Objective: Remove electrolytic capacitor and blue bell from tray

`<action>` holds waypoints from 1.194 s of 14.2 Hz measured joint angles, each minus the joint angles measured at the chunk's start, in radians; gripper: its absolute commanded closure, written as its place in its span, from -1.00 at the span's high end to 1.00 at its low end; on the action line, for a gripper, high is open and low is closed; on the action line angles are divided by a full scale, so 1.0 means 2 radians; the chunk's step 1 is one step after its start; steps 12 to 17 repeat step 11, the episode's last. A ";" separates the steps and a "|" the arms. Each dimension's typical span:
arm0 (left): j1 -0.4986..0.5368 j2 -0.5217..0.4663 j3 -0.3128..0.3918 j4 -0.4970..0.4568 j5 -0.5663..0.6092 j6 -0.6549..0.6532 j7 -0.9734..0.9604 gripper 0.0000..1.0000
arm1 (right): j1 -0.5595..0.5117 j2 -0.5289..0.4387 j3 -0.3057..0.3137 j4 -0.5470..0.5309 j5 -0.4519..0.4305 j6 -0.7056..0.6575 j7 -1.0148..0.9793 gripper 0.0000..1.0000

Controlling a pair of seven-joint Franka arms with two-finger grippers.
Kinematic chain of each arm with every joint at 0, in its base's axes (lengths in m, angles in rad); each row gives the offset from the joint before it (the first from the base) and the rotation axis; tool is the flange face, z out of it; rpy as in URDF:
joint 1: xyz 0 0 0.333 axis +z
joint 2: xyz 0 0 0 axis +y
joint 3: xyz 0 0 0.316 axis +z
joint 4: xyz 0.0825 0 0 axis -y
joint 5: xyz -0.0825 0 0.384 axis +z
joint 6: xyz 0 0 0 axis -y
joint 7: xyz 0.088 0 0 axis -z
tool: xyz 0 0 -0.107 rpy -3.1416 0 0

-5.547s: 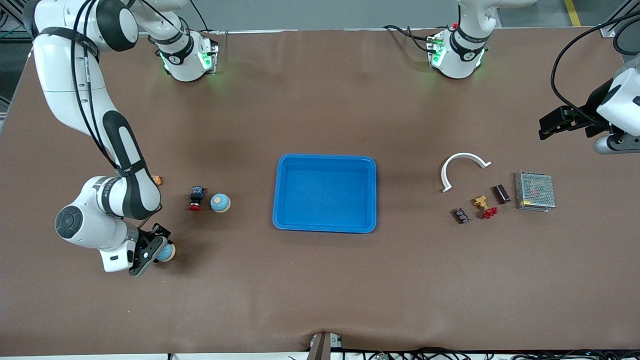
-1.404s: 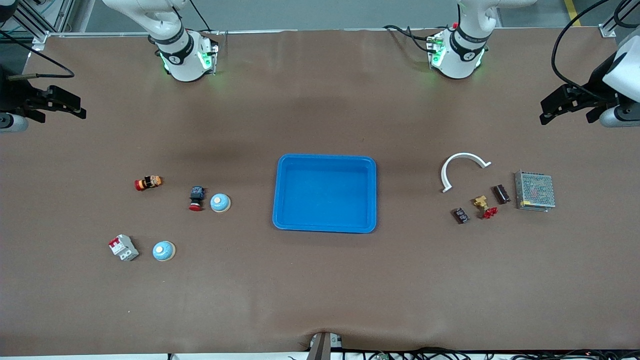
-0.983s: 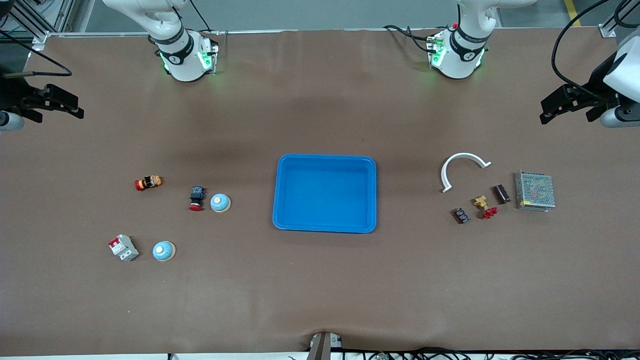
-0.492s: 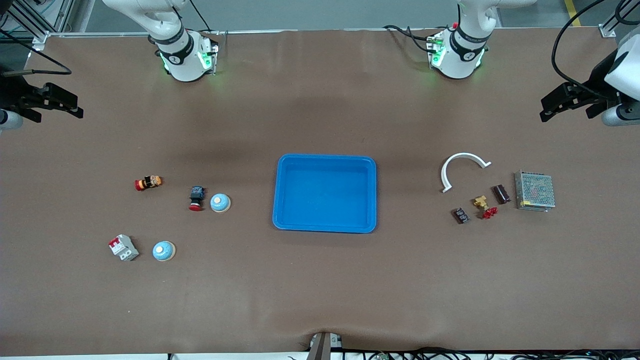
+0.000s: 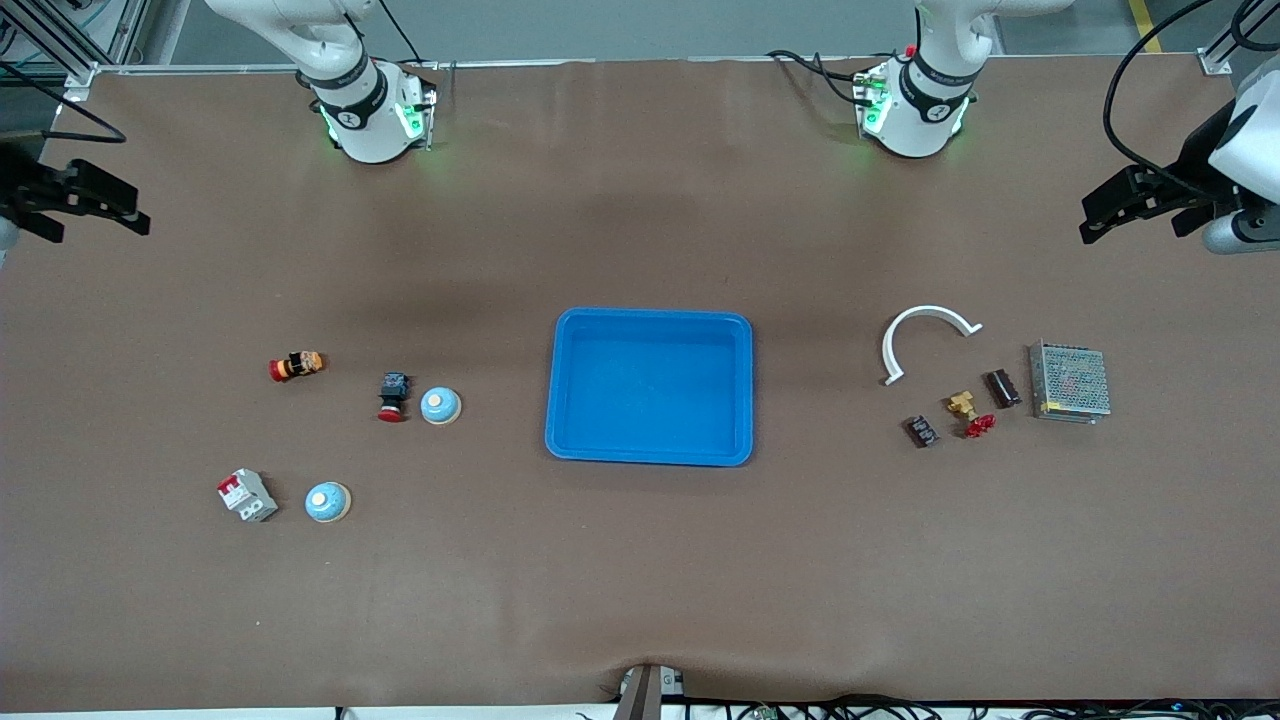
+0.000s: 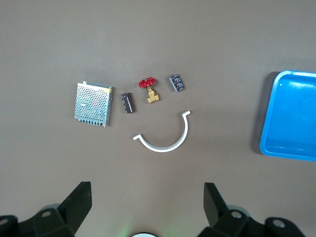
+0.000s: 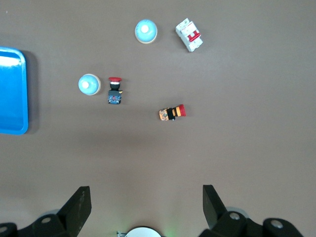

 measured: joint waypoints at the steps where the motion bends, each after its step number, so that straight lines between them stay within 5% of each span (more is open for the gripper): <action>1: 0.000 0.000 0.000 0.000 0.000 -0.003 0.000 1.00 | -0.005 0.000 0.000 0.004 0.000 0.000 0.000 1.00; 17: 0.000 0.000 0.000 0.000 0.002 -0.005 0.000 1.00 | -0.026 0.001 -0.002 0.029 0.000 0.010 0.000 1.00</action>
